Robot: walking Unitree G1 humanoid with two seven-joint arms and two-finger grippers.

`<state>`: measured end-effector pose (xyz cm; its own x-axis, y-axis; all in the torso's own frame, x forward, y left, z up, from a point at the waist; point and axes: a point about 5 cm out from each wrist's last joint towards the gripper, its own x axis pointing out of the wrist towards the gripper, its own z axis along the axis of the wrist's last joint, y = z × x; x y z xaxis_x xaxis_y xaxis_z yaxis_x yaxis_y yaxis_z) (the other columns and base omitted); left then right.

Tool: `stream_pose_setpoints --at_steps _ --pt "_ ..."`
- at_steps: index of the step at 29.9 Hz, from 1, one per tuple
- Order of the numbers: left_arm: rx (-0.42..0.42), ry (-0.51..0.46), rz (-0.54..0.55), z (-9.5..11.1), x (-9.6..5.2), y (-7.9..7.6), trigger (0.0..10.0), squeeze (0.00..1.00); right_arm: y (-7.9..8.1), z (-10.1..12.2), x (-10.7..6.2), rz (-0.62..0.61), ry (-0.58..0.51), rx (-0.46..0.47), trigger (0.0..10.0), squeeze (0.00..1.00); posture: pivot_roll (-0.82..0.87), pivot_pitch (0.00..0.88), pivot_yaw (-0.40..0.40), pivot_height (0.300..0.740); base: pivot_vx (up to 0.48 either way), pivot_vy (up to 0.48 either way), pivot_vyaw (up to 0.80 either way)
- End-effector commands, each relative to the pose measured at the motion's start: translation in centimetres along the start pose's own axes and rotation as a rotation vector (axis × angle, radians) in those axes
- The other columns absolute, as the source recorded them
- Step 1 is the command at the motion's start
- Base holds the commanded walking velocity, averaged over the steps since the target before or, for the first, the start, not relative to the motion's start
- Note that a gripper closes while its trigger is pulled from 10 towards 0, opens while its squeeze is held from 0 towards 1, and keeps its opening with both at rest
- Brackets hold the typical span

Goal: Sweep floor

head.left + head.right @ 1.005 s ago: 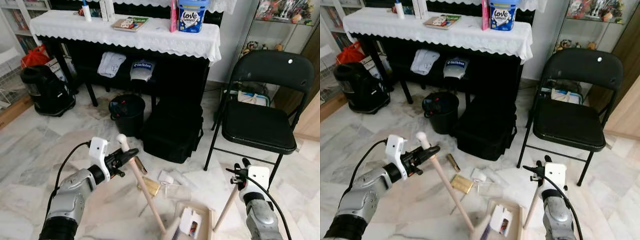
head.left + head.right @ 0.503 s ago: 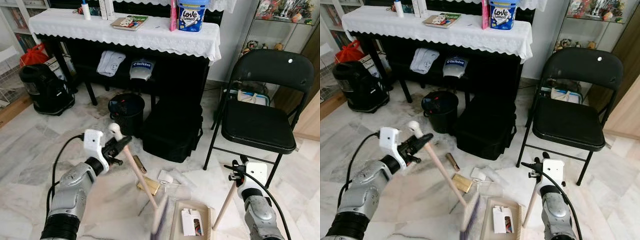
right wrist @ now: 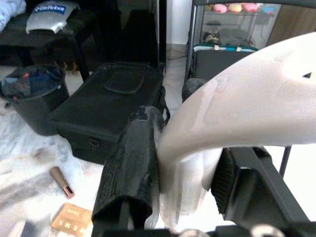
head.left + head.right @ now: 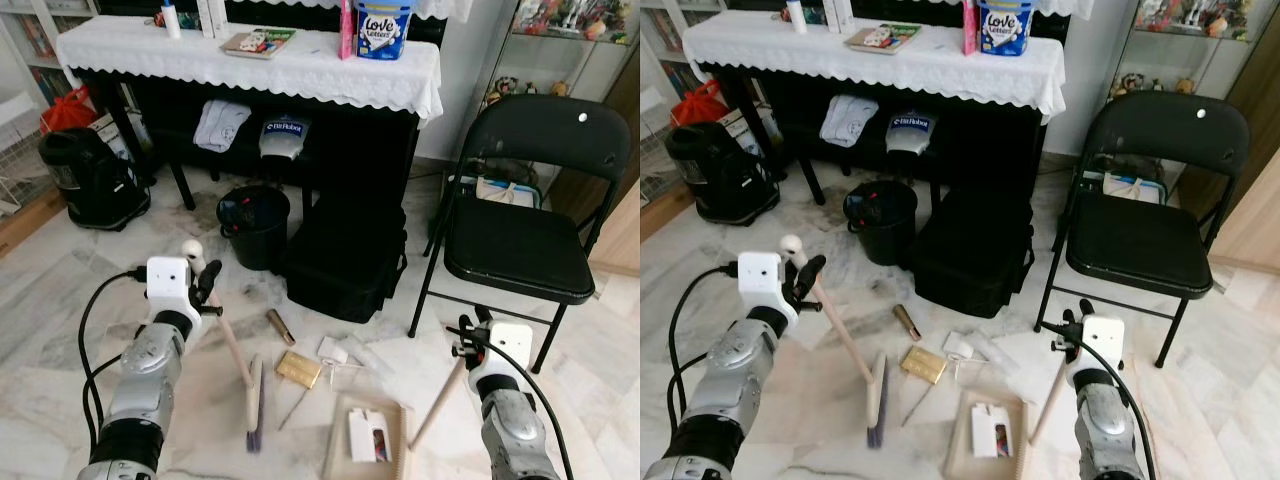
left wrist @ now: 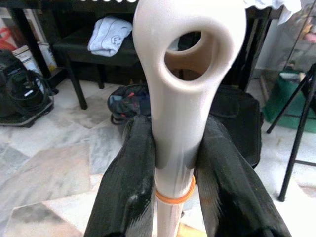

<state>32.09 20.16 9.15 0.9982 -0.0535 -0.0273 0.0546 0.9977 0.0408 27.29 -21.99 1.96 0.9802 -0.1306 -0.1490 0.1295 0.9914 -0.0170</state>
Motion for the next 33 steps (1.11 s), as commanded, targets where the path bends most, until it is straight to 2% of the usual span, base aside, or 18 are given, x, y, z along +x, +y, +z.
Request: stream_pose_setpoints --at_steps 1,8,13,18,25,31,33 --pt "0.047 -0.057 0.026 0.8 0.2 0.4 10.0 0.00 0.0 1.5 0.6 0.002 -0.076 0.003 10.0 0.00 -0.05 0.000 0.024 0.740 0.000 0.000 0.00" --pt "0.076 -0.062 0.053 -0.1 -0.8 0.7 10.0 0.00 -0.2 2.8 1.0 0.004 -0.134 0.042 10.0 0.00 -0.04 0.000 0.015 0.740 0.000 0.000 0.00" --pt "0.088 -0.067 0.069 -0.4 -1.0 0.6 10.0 0.00 -0.3 3.9 1.4 0.023 -0.175 0.154 10.0 0.00 -0.04 0.000 0.012 0.740 0.000 0.000 0.00" --pt "0.120 -0.100 0.109 -0.2 -1.2 0.5 10.0 0.00 -1.5 4.9 1.7 -0.049 -0.219 0.248 10.0 0.00 -0.05 0.000 0.018 0.740 0.000 0.000 0.00" --pt "0.136 -0.182 0.132 1.0 -1.7 0.3 10.0 0.00 -2.4 6.5 1.8 -0.094 -0.298 0.258 10.0 0.00 -0.05 0.000 0.019 0.740 0.000 0.000 0.00" --pt "0.162 -0.217 0.142 1.6 -1.9 0.3 10.0 0.00 -2.2 6.6 1.2 -0.084 -0.322 0.264 10.0 0.00 -0.06 0.000 0.023 0.740 0.000 0.000 0.00" --pt "0.152 -0.234 0.134 1.9 -2.1 -0.1 10.0 0.00 -2.2 6.8 0.9 -0.075 -0.340 0.304 10.0 0.00 -0.06 0.000 0.027 0.740 0.000 0.000 0.00"
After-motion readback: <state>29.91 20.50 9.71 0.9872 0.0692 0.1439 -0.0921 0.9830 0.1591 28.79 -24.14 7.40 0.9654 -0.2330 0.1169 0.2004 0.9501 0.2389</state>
